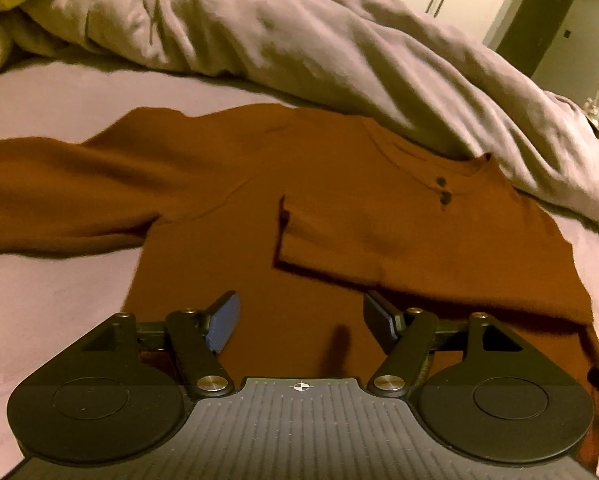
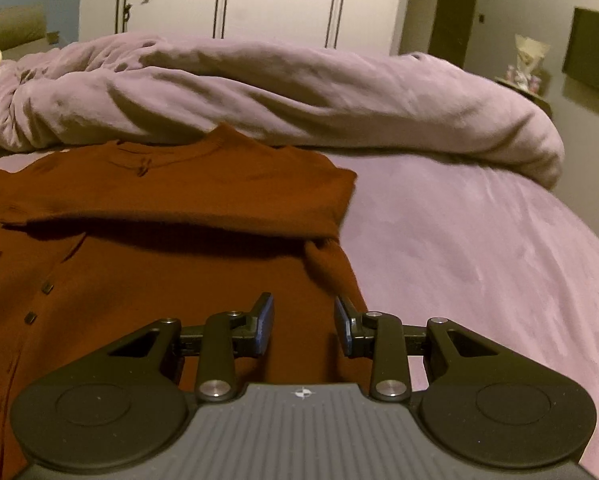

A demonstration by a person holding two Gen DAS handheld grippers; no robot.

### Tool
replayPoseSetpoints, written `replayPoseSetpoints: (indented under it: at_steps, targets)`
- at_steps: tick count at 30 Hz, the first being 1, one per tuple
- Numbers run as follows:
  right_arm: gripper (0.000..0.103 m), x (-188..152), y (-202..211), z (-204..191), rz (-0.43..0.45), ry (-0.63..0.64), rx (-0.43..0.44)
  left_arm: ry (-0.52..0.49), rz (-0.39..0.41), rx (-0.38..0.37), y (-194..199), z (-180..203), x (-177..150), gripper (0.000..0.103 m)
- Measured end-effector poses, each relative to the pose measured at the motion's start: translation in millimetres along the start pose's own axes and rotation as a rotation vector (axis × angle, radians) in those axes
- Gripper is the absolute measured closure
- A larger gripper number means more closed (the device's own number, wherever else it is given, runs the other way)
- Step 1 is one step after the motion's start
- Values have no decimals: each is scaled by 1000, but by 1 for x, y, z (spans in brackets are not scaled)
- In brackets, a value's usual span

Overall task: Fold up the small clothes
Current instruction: 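Fold the held sleeve across the cardigan body with the left gripper, then open it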

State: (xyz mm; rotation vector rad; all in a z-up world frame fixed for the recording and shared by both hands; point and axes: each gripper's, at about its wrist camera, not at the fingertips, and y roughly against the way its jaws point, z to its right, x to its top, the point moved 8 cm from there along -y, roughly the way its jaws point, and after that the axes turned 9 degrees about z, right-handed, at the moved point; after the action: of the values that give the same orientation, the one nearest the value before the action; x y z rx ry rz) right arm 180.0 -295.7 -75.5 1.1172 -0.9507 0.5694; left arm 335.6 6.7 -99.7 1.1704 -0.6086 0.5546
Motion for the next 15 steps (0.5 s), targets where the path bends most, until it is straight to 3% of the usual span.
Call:
replayPoseSetpoints:
  at_steps: [3,6,10,12,13,15]
  targets:
    - [72,5,-13,-5,-7,3,6,44,-11,6,-17,-2,7,30]
    - [72,6,-23,-8,-9,22,9,38,-4,21,-29,-2,16,37]
    - [72,-2,-34,-10,-38,45,10,8,-26,41,-44,2,25,75]
    - [72,-5,-37,-10,-39,52,8,5,-28,34,-48,4,28,83]
    - [72,-5,-37,-11,-33,61,7,-3,-26,28,-49,5,29,93]
    - [72,-5,-36,-12,-29,72,7,-25,-15,20,-48,8,30,95]
